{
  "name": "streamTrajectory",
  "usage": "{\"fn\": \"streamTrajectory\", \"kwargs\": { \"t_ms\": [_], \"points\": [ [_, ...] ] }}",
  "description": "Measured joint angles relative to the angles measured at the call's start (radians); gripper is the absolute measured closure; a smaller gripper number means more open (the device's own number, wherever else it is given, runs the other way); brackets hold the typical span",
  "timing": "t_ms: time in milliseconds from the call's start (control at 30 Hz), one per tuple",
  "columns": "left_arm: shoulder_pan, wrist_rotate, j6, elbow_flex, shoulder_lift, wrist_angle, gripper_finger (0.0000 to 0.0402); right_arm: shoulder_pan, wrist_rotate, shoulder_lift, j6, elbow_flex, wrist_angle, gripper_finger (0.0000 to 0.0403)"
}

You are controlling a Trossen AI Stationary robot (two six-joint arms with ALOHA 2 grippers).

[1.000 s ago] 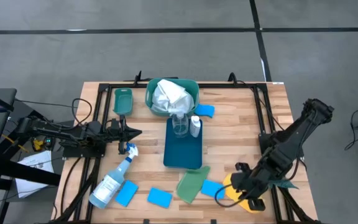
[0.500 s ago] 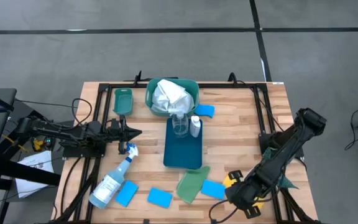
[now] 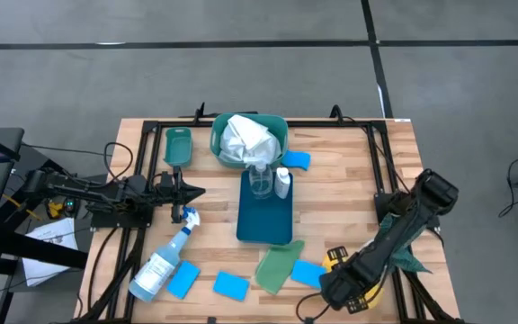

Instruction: Pick & Place Kitchen Items

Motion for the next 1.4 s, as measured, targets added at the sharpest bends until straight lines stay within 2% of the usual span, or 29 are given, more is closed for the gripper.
{"fn": "streamTrajectory", "kwargs": {
  "t_ms": [267,400,1167,1267,1400],
  "points": [
    [0.0,0.0,0.0,0.0,0.0,0.0,0.0402,-0.072,-0.009,-0.002,-0.018,0.001,-0.041,0.0175],
    [0.0,0.0,0.0,0.0,0.0,0.0,0.0402,-0.089,-0.01,0.017,-0.043,0.001,-0.063,0.0149],
    [0.0,0.0,0.0,0.0,0.0,0.0,0.0402,-0.086,0.044,0.156,-0.07,0.004,-0.073,0.015],
    [0.0,0.0,0.0,0.0,0.0,0.0,0.0401,-0.091,0.056,0.155,-0.07,0.004,-0.072,0.0163],
    [0.0,0.0,0.0,0.0,0.0,0.0,0.0401,-0.097,0.058,0.155,-0.068,0.004,-0.063,0.0202]
  ]
}}
